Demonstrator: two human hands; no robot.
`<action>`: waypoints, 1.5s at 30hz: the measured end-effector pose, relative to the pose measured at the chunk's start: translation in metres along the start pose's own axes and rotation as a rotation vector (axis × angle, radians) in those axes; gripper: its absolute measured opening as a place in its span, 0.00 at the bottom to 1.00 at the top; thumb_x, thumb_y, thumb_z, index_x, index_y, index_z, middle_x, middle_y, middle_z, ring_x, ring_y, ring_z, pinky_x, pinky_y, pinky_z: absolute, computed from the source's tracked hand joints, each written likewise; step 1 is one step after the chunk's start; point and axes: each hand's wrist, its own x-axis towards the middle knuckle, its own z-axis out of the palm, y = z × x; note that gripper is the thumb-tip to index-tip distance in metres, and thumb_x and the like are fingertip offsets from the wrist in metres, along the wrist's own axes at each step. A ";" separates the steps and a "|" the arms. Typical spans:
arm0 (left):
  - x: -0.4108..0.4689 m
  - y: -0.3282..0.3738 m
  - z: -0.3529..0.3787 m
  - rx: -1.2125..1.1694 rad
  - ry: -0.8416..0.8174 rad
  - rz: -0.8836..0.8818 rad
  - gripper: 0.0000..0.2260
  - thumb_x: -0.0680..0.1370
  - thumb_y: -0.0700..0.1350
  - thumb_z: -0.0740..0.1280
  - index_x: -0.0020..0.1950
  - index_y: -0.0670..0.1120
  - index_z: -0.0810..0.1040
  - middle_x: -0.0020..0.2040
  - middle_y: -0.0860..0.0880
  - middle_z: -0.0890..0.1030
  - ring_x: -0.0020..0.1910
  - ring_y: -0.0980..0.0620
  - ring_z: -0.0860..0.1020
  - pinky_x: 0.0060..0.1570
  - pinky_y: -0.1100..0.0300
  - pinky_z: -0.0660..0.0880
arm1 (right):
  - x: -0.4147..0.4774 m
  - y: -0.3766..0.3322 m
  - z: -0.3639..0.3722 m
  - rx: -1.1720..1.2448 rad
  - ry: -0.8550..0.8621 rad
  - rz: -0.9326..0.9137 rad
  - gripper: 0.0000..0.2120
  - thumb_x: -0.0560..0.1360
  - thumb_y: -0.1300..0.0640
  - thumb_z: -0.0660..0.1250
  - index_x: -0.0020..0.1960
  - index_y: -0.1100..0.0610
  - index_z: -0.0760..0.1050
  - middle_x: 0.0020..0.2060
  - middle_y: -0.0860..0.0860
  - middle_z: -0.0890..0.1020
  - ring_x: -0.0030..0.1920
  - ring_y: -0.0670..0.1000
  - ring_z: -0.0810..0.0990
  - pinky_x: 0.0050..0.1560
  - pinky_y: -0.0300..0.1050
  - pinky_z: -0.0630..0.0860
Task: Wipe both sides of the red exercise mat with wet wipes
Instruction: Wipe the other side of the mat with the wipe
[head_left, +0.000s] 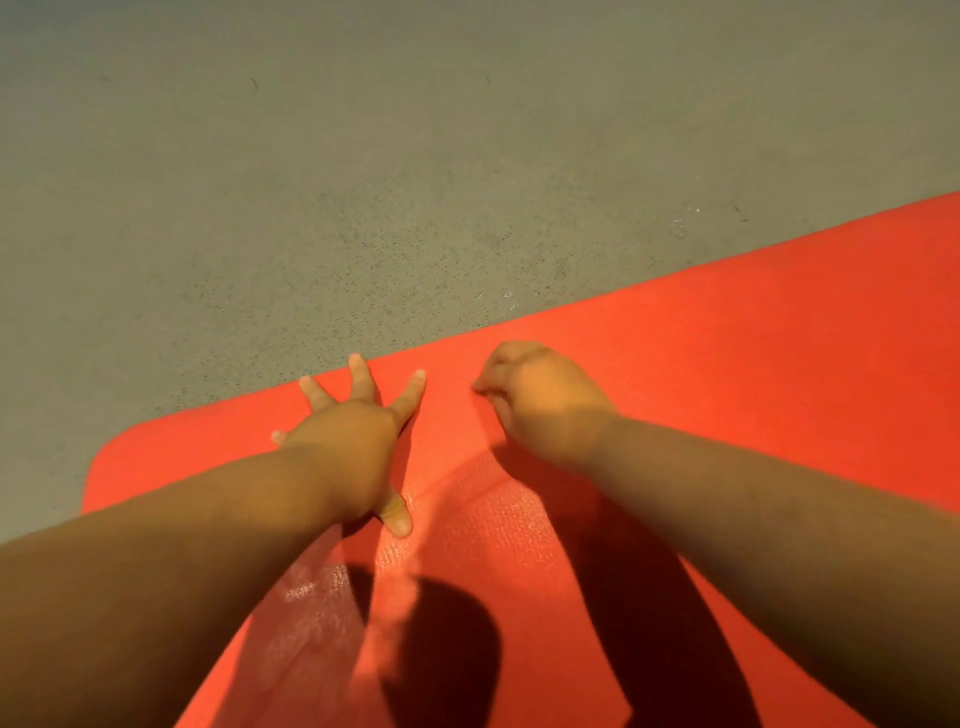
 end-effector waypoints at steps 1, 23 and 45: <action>0.000 0.001 -0.001 -0.008 0.000 0.001 0.67 0.56 0.60 0.80 0.69 0.62 0.25 0.74 0.38 0.30 0.68 0.19 0.41 0.65 0.30 0.61 | 0.001 0.017 -0.012 -0.037 0.032 0.031 0.13 0.72 0.64 0.64 0.54 0.58 0.82 0.52 0.56 0.80 0.56 0.57 0.76 0.58 0.46 0.70; -0.024 0.033 0.001 0.152 -0.017 0.093 0.61 0.63 0.62 0.77 0.77 0.48 0.34 0.75 0.31 0.37 0.71 0.23 0.47 0.71 0.40 0.55 | -0.076 0.019 -0.008 -0.065 0.053 0.072 0.10 0.76 0.60 0.61 0.50 0.58 0.81 0.48 0.57 0.78 0.49 0.59 0.78 0.50 0.49 0.73; -0.032 0.034 0.012 0.111 0.068 0.085 0.58 0.63 0.57 0.78 0.78 0.54 0.40 0.77 0.37 0.39 0.73 0.26 0.46 0.68 0.39 0.59 | -0.105 0.071 -0.030 -0.089 0.146 0.442 0.12 0.74 0.63 0.63 0.53 0.57 0.83 0.51 0.58 0.80 0.53 0.60 0.78 0.54 0.46 0.71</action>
